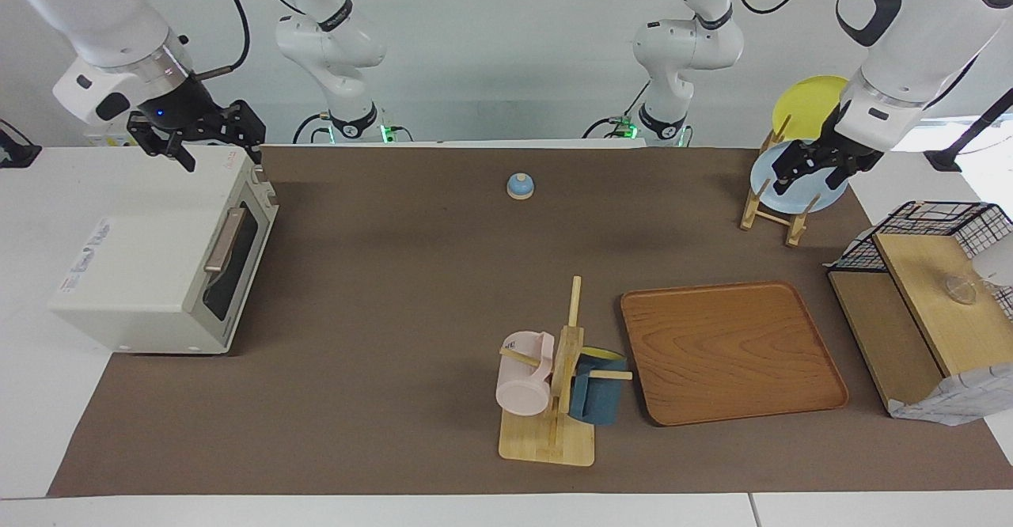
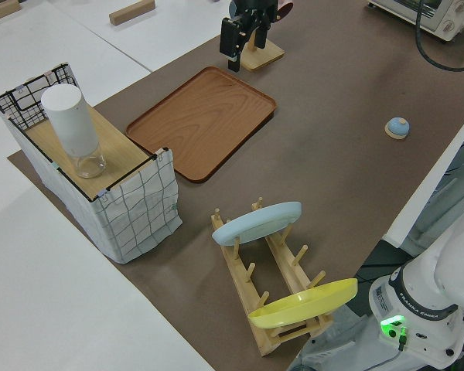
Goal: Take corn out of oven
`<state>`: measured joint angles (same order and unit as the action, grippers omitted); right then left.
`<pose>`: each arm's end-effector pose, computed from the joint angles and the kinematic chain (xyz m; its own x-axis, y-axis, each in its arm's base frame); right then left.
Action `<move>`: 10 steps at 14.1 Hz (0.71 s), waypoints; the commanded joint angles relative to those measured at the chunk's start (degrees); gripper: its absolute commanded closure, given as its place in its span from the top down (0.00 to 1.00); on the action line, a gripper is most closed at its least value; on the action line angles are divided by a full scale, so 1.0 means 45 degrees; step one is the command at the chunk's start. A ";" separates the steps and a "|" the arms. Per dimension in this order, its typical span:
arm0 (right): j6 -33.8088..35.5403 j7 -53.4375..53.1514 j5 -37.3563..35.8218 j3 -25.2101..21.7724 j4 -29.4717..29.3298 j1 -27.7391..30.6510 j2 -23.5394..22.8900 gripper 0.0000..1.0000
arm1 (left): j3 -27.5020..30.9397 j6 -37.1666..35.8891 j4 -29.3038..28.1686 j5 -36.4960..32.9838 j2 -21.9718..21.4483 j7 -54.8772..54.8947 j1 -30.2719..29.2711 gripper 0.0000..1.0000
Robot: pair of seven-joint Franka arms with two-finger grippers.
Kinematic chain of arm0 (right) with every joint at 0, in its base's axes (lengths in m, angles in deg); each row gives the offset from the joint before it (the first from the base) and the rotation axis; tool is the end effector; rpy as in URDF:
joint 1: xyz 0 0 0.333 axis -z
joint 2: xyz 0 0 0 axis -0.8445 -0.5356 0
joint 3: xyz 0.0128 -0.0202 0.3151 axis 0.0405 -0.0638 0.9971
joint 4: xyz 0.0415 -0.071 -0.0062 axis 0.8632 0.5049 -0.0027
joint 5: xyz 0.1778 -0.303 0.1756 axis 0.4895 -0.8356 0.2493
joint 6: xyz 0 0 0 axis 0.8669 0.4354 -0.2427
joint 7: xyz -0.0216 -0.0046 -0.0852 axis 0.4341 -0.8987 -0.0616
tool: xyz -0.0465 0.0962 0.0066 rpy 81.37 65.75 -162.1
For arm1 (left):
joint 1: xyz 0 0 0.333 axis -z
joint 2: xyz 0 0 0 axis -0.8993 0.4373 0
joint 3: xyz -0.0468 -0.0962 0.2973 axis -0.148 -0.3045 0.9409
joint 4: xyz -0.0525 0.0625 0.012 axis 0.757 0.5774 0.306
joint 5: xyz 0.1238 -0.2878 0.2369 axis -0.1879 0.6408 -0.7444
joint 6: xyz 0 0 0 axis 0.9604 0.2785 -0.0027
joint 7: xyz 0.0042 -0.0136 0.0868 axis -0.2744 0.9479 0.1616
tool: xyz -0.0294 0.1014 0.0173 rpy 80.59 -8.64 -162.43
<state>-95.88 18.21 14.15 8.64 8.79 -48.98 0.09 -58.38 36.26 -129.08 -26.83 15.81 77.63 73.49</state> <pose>0.5534 -0.0233 0.6459 0.9871 0.1084 -0.1181 0.1065 -0.9941 -0.0222 0.5346 -0.0289 0.5910 0.9995 0.0109 -0.0301 0.0114 -0.9998 0.0174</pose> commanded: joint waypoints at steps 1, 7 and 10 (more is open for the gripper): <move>-0.0020 -0.0180 0.0007 0.0044 0.0009 0.0112 0.0044 1.00 | -0.0005 0.0045 0.0009 -0.0170 -0.0152 0.0058 0.0035 1.00; -0.0039 -0.0180 -0.0012 0.0044 0.0048 0.0093 0.0044 1.00 | -0.0005 0.0045 -0.0010 -0.0170 -0.0152 0.0058 0.0035 1.00; -0.0272 -0.0084 -0.0032 0.0064 0.0379 0.0073 0.0199 1.00 | -0.0005 0.0045 0.0010 -0.0170 -0.0152 0.0058 0.0035 1.00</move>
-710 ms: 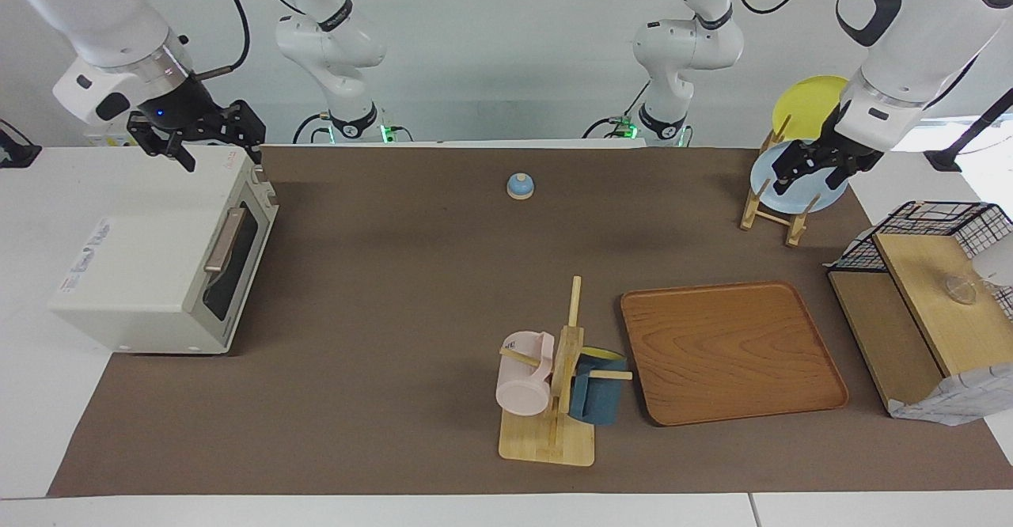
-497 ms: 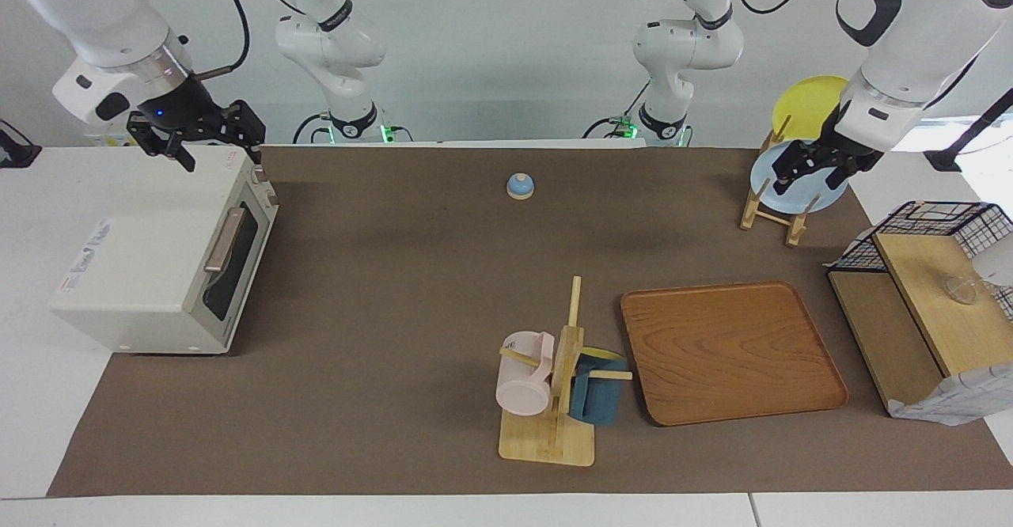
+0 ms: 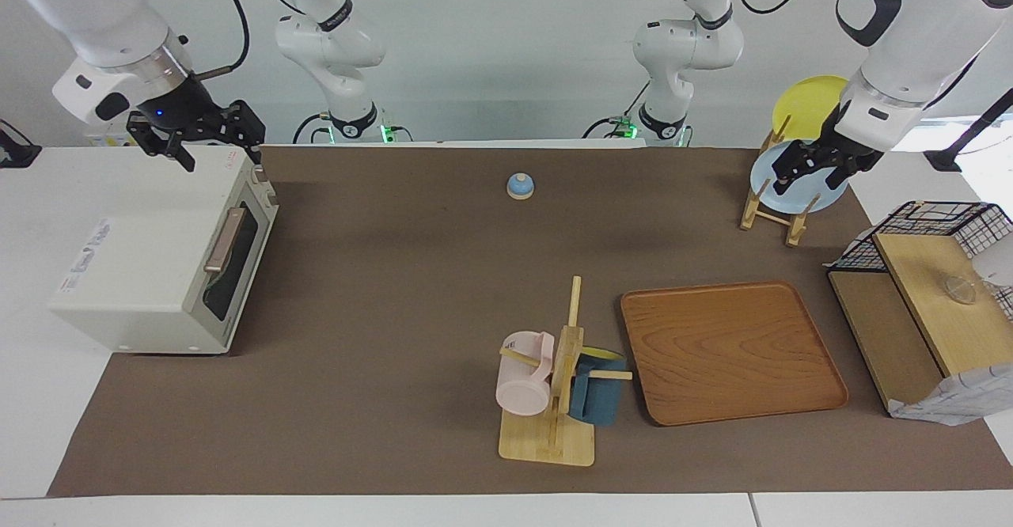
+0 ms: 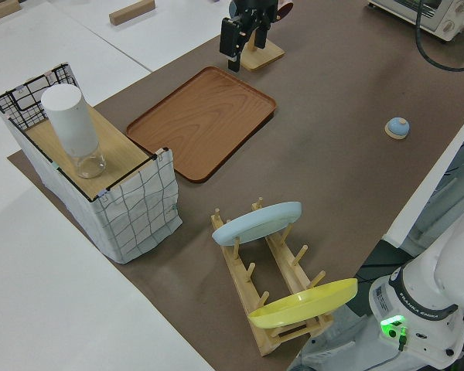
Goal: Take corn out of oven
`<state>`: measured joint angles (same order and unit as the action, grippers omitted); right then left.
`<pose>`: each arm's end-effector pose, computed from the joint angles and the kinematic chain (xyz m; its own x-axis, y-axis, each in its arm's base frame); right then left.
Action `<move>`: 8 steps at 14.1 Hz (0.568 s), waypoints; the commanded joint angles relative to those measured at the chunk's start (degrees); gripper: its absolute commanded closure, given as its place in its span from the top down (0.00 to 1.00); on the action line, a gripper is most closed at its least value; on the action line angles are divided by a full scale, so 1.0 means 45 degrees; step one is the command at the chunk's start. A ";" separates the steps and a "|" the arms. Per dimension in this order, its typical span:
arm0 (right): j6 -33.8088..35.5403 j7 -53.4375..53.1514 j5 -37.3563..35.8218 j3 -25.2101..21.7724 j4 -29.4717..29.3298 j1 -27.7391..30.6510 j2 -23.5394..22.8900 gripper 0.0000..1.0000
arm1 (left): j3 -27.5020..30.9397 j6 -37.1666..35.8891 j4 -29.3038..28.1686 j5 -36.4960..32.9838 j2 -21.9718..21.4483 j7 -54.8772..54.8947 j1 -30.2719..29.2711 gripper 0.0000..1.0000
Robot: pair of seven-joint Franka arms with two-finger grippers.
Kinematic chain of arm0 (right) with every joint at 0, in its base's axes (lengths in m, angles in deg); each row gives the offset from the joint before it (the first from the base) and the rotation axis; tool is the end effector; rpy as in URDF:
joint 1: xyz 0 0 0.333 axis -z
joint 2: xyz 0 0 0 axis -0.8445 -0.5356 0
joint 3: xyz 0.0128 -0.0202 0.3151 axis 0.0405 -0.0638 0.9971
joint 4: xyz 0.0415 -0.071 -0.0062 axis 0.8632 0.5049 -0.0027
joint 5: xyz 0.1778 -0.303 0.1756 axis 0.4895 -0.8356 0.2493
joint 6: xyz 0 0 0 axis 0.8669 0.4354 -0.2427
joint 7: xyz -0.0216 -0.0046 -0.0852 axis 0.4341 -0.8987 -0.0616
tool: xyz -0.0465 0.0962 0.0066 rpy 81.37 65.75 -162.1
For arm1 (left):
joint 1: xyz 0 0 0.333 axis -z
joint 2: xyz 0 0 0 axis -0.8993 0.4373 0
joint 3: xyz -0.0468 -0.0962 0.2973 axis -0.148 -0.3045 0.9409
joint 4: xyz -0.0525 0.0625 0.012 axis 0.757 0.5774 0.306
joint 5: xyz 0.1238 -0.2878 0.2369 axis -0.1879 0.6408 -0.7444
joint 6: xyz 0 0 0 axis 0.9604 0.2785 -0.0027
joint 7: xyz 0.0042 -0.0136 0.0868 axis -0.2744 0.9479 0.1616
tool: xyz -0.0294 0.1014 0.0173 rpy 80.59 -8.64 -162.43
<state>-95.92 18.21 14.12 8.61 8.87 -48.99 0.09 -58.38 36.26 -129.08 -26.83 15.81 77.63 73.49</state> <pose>0.5534 -0.0235 0.6453 0.9870 0.1079 -0.1189 0.1061 -0.9941 -0.0218 0.5346 -0.0289 0.5910 0.9995 0.0109 -0.0301 0.0114 -0.9998 0.0174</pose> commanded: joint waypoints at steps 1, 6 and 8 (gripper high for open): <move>-0.0362 -0.0044 -0.0027 0.0089 0.0421 0.0095 0.0199 0.95 | -0.0005 0.0045 -0.0010 -0.0170 -0.0151 0.0058 0.0035 1.00; -0.3229 0.0930 -0.0901 0.0089 0.3326 -0.0022 0.1214 0.03 | -0.0005 0.0064 -0.0010 -0.0170 -0.0151 0.0019 0.0054 1.00; -0.3720 0.1070 -0.1236 0.0089 0.4051 -0.0022 0.1176 0.01 | 0.0034 -0.0246 0.0009 -0.0190 -0.0171 0.0019 -0.0004 1.00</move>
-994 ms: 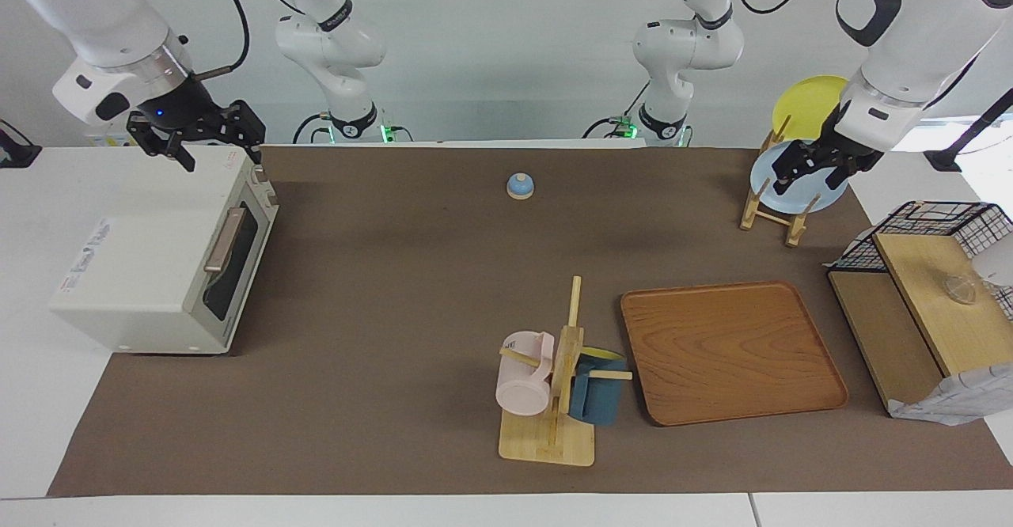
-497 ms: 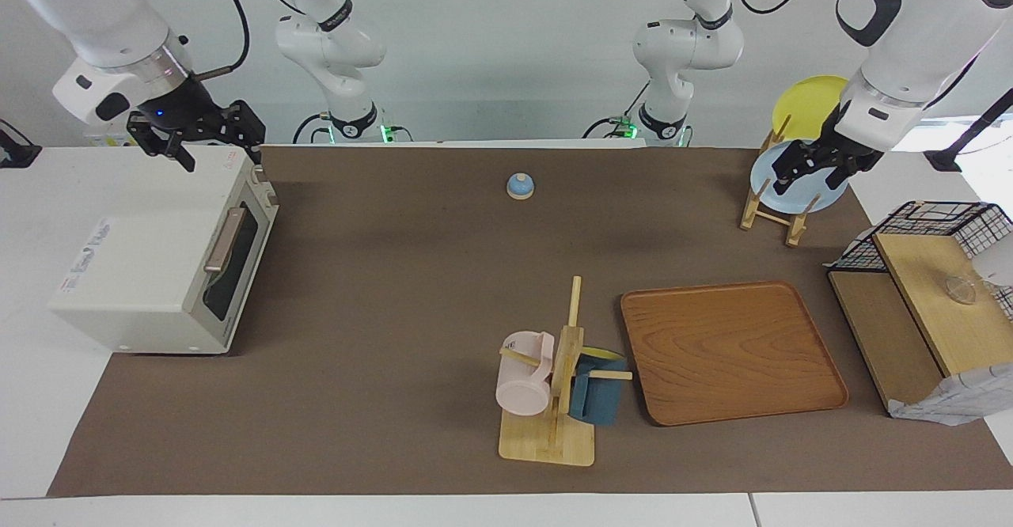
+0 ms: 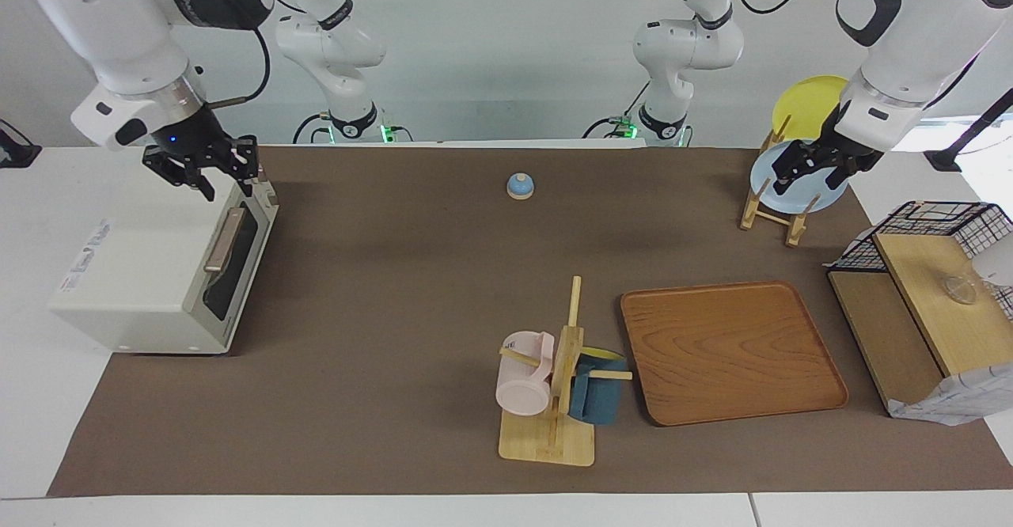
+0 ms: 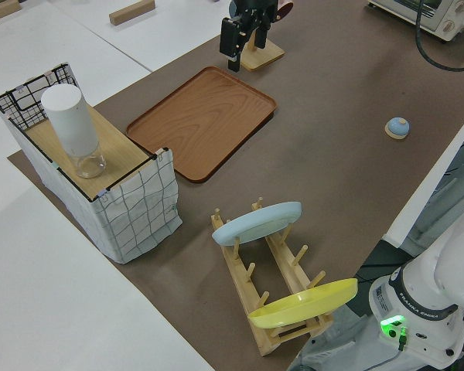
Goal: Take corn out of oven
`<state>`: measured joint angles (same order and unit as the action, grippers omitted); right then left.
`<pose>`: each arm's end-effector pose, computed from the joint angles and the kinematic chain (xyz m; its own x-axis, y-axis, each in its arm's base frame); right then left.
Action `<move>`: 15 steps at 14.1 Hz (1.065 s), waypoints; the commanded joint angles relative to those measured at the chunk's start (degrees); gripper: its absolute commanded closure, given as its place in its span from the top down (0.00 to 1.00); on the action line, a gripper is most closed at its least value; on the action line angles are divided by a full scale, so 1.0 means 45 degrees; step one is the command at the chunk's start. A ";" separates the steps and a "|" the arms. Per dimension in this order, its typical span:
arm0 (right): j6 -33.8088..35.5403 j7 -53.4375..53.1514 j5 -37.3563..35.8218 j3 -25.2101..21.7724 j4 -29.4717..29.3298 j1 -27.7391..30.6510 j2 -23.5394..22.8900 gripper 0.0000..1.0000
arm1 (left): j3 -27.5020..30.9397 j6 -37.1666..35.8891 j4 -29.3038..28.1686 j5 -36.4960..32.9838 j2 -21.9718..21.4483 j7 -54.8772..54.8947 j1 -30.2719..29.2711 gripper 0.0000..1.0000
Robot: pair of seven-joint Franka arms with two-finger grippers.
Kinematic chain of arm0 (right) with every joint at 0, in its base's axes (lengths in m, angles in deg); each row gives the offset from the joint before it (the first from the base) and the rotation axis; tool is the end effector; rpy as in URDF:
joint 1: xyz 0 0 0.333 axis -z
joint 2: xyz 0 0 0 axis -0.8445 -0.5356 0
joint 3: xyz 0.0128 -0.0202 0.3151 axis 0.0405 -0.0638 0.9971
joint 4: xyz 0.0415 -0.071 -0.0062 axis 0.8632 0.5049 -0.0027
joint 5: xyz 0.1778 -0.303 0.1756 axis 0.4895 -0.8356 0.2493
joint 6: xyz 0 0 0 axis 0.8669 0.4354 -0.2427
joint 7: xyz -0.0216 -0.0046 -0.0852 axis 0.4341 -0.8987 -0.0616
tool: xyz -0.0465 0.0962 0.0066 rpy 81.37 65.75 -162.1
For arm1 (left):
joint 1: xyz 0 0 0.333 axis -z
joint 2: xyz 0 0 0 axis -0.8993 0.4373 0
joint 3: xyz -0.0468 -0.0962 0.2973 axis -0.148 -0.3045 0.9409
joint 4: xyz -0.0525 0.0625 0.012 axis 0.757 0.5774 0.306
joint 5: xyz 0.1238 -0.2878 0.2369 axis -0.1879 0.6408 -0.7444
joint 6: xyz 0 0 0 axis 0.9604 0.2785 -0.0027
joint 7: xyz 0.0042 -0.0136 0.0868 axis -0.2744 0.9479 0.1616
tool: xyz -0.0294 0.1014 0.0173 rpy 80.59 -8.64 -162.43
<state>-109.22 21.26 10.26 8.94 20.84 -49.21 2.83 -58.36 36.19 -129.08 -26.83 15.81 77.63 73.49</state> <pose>0.5612 -0.0235 0.5941 0.9833 0.1706 -0.0627 0.1742 -0.9831 0.0569 0.5345 -0.0287 0.5909 0.9994 0.0112 -0.0313 0.0118 -0.9998 0.0173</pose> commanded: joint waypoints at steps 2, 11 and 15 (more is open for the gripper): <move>-0.1232 0.0528 -0.1195 0.0017 0.2210 0.0067 0.0548 0.00 | 0.0051 -0.1030 0.0029 -0.0190 -0.0521 0.0135 -0.0004 1.00; -0.3403 0.0783 -0.2019 -0.0003 0.4324 0.0575 0.0450 0.00 | -0.0105 -0.2909 0.0888 -0.0717 -0.0386 0.0019 0.0153 1.00; -0.3501 0.0899 -0.2214 -0.0003 0.4343 0.0653 0.0197 0.00 | -0.0125 -0.2792 0.0772 -0.0678 -0.0444 0.0038 0.0172 1.00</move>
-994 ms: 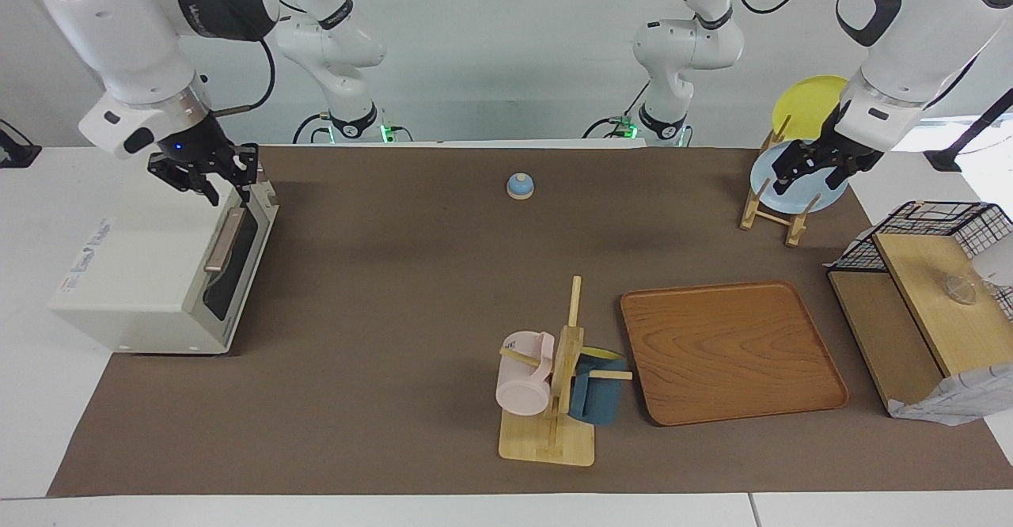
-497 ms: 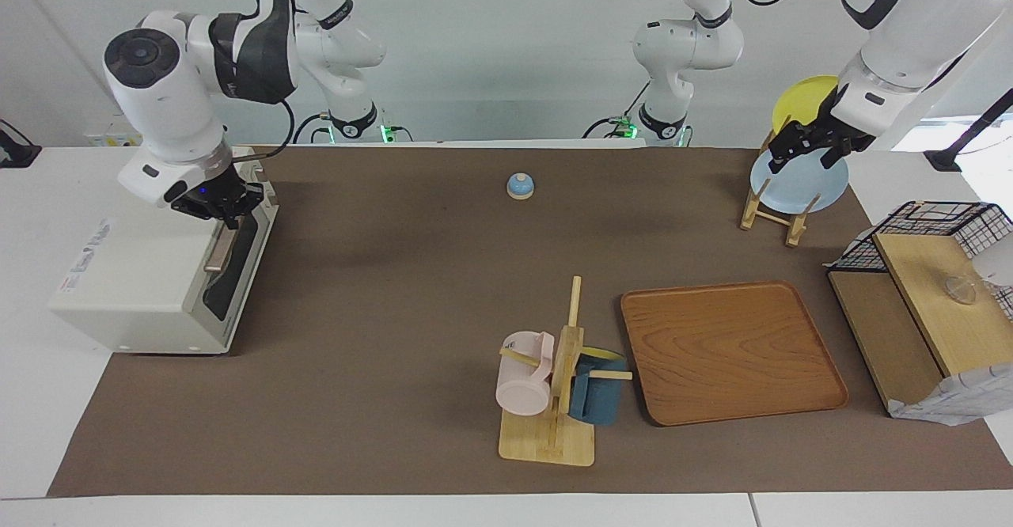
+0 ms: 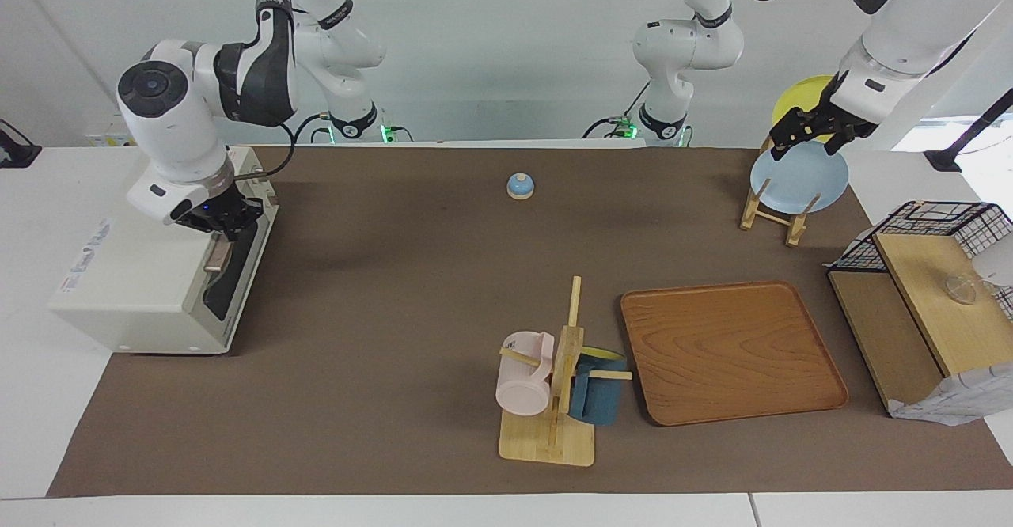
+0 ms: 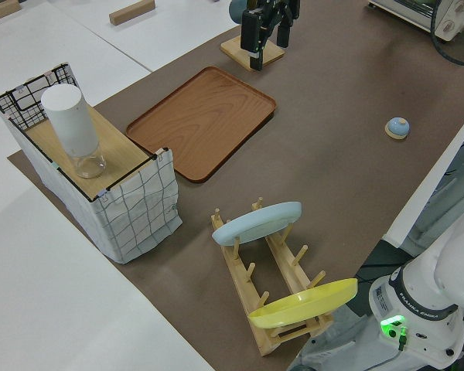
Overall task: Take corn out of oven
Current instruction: 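Reach into the oven and grasp the green plate with the right gripper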
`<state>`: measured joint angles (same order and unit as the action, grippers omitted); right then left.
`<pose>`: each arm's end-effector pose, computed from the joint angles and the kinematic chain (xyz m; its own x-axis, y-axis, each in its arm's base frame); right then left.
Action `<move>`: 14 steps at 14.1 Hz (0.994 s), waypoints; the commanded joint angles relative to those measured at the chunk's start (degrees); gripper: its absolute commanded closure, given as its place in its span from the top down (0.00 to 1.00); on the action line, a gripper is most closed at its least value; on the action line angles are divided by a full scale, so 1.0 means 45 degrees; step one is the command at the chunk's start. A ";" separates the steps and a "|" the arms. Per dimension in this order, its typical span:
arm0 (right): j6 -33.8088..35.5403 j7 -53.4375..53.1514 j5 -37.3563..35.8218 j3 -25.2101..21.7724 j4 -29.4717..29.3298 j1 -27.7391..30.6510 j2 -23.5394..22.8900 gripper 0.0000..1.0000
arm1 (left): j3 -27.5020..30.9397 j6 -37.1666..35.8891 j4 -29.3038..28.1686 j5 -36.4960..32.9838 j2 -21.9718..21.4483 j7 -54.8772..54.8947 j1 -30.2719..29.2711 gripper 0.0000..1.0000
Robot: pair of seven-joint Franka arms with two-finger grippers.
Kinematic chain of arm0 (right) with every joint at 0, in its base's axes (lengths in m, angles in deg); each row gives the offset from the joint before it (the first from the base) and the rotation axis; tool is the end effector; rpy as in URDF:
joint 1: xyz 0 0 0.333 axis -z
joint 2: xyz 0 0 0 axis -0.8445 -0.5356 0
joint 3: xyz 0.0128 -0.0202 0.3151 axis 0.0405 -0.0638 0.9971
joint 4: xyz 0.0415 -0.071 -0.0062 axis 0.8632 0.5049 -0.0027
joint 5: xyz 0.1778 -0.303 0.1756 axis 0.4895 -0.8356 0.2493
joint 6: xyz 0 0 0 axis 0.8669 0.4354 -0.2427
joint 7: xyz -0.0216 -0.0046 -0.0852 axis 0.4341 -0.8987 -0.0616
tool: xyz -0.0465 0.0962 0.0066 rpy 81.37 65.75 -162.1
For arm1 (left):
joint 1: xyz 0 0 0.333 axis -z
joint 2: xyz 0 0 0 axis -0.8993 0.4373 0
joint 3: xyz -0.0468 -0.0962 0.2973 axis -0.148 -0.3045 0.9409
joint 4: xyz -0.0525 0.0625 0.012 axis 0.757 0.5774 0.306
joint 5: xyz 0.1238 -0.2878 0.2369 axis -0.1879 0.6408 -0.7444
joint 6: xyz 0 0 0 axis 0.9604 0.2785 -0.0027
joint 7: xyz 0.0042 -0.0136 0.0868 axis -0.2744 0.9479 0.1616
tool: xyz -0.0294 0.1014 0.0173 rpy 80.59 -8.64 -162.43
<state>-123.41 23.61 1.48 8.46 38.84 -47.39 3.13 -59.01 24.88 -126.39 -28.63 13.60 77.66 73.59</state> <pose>0.5507 -0.0554 0.4705 0.9613 0.2227 -0.1625 0.2498 -0.9530 0.1718 0.5039 -0.0293 0.6173 0.9901 -0.0014 -0.1407 -0.0040 -0.9998 -0.0183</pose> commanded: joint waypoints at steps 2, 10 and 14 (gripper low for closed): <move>-0.0348 0.0553 -0.0323 0.0105 0.0345 0.0286 0.0091 0.00 | 0.0038 -0.0260 0.0095 -0.0278 0.0009 0.0051 0.0131 1.00; -0.0895 -0.0692 -0.0089 0.0124 0.0853 0.0229 0.0033 0.00 | 0.0156 -0.0279 0.0095 -0.0278 -0.0010 0.0051 0.0013 1.00; -0.1497 -0.1595 0.0145 0.0144 0.1182 -0.0124 -0.0319 0.00 | 0.0175 -0.0279 0.0095 -0.0278 -0.0010 0.0051 -0.0006 1.00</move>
<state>-125.49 18.28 1.65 8.97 40.66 -48.13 3.54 -58.40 24.85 -126.39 -28.64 13.61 77.66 73.47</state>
